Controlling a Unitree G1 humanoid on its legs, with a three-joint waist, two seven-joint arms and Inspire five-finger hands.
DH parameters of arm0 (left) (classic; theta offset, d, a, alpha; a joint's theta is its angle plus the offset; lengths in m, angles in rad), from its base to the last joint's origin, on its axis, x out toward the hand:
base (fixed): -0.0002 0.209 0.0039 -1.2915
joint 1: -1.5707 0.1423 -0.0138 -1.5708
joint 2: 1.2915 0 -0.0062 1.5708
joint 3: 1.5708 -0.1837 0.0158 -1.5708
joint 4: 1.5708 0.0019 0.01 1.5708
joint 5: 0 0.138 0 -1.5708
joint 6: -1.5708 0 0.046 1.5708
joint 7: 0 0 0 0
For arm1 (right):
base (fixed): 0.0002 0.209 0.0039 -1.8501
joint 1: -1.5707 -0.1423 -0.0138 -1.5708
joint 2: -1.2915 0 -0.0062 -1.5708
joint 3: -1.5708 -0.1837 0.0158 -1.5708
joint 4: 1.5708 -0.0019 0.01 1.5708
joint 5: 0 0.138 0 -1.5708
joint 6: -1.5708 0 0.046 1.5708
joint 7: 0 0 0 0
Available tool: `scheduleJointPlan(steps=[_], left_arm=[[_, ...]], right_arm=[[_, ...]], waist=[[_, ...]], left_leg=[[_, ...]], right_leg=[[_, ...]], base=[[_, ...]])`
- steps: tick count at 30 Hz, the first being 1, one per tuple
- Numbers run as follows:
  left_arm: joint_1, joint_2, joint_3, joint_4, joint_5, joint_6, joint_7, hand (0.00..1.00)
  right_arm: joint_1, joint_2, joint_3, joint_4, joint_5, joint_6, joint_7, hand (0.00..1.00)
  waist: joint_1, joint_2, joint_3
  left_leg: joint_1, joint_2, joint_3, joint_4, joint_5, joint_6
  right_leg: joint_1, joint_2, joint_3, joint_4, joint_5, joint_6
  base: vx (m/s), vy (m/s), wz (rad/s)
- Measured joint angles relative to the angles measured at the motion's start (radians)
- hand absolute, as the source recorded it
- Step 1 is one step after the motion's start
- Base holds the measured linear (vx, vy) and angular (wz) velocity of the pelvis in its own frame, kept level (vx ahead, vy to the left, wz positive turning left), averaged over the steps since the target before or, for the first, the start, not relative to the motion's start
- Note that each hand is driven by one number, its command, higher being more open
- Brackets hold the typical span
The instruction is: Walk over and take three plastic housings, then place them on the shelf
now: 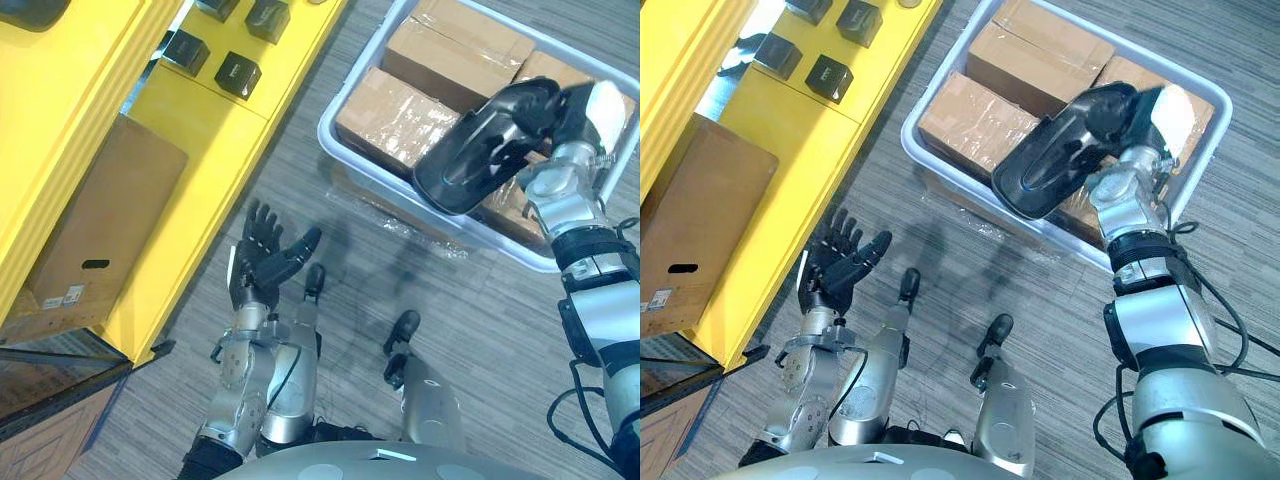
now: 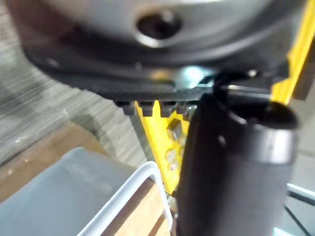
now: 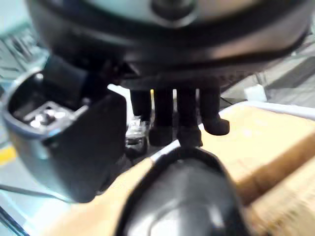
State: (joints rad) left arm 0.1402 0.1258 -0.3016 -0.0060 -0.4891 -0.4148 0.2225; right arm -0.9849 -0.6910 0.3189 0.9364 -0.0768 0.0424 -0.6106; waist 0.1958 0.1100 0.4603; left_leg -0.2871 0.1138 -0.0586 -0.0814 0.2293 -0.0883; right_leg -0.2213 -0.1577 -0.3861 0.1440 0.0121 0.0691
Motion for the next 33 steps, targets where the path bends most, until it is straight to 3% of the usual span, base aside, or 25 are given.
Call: scheduleJointPlan(steps=[6, 10, 11, 15, 19, 21, 26, 33], left_arm=[[-0.054, 0.056, 0.05, -0.136, 0.136, -0.004, 0.02, 1.0], [-0.143, 0.104, 0.055, -0.162, 0.149, 0.0, 0.013, 1.0], [-0.17, 0.118, 0.063, -0.162, 0.15, 0.008, 0.004, 1.0], [-0.223, 0.155, 0.088, -0.162, 0.145, 0.028, -0.016, 1.0], [-0.269, 0.161, 0.083, -0.162, 0.145, 0.052, -0.042, 1.0], [-0.266, 0.161, 0.081, -0.162, 0.146, 0.076, -0.037, 1.0], [-0.266, 0.161, 0.062, -0.162, 0.147, 0.108, -0.02, 1.0], [-0.268, 0.151, 0.062, -0.162, 0.152, 0.11, -0.022, 1.0]], right_arm=[[0.0, 0.0, -0.023, -0.177, -0.117, -0.04, -0.133, 0.0], [0.0, 0.002, -0.023, -0.212, -0.134, -0.04, -0.146, 0.0], [0.0, 0.011, -0.023, -0.212, -0.134, -0.036, -0.146, 1.0], [0.001, 0.047, -0.03, -0.212, -0.097, -0.001, -0.108, 1.0], [0.075, 0.07, -0.127, -0.22, -0.033, 0.045, -0.036, 1.0], [0.141, 0.089, -0.147, -0.22, -0.011, 0.072, 0.01, 1.0], [0.197, 0.129, -0.176, -0.22, 0.037, 0.129, 0.076, 1.0], [0.196, 0.149, -0.19, -0.219, 0.05, 0.132, 0.142, 1.0]], waist=[[-0.014, -0.001, 0.001], [-0.021, -0.003, 0.001], [-0.024, -0.005, 0.001], [-0.037, -0.015, 0.002], [-0.043, -0.028, 0.001], [-0.061, -0.044, 0.003], [-0.079, -0.051, 0.004], [-0.086, -0.057, 0.003]], left_leg=[[0.035, 0.005, 0.028, -0.001, -0.002, -0.002], [0.037, 0.006, 0.036, -0.001, -0.002, 0.0], [0.04, 0.006, 0.042, -0.001, -0.002, 0.0], [0.051, 0.005, 0.069, -0.001, -0.002, 0.0], [0.052, 0.007, 0.082, -0.001, -0.003, -0.001], [0.051, 0.007, 0.087, -0.001, -0.003, 0.0], [0.047, 0.012, 0.108, -0.002, -0.006, 0.001], [0.031, 0.018, 0.106, -0.001, -0.005, 0.001]], right_leg=[[0.015, 0.002, 0.026, 0.003, 0.0, 0.0], [0.017, 0.005, 0.034, -0.007, 0.009, 0.003], [0.018, 0.005, 0.038, -0.01, 0.013, 0.003], [0.021, 0.006, 0.066, -0.029, 0.031, 0.004], [0.02, 0.014, 0.08, -0.043, 0.043, 0.004], [0.018, 0.017, 0.088, -0.045, 0.046, 0.003], [0.01, 0.024, 0.103, -0.064, 0.06, 0.002], [-0.005, 0.036, 0.105, -0.064, 0.064, -0.003]], base=[[-0.02, -0.036, -0.13], [-0.04, -0.032, -0.07], [0.0, -0.02, -0.09], [0.01, -0.026, -0.19], [0.0, -0.036, -0.1], [0.0, -0.043, -0.07], [-0.01, -0.034, -0.13], [-0.01, -0.038, -0.01]])
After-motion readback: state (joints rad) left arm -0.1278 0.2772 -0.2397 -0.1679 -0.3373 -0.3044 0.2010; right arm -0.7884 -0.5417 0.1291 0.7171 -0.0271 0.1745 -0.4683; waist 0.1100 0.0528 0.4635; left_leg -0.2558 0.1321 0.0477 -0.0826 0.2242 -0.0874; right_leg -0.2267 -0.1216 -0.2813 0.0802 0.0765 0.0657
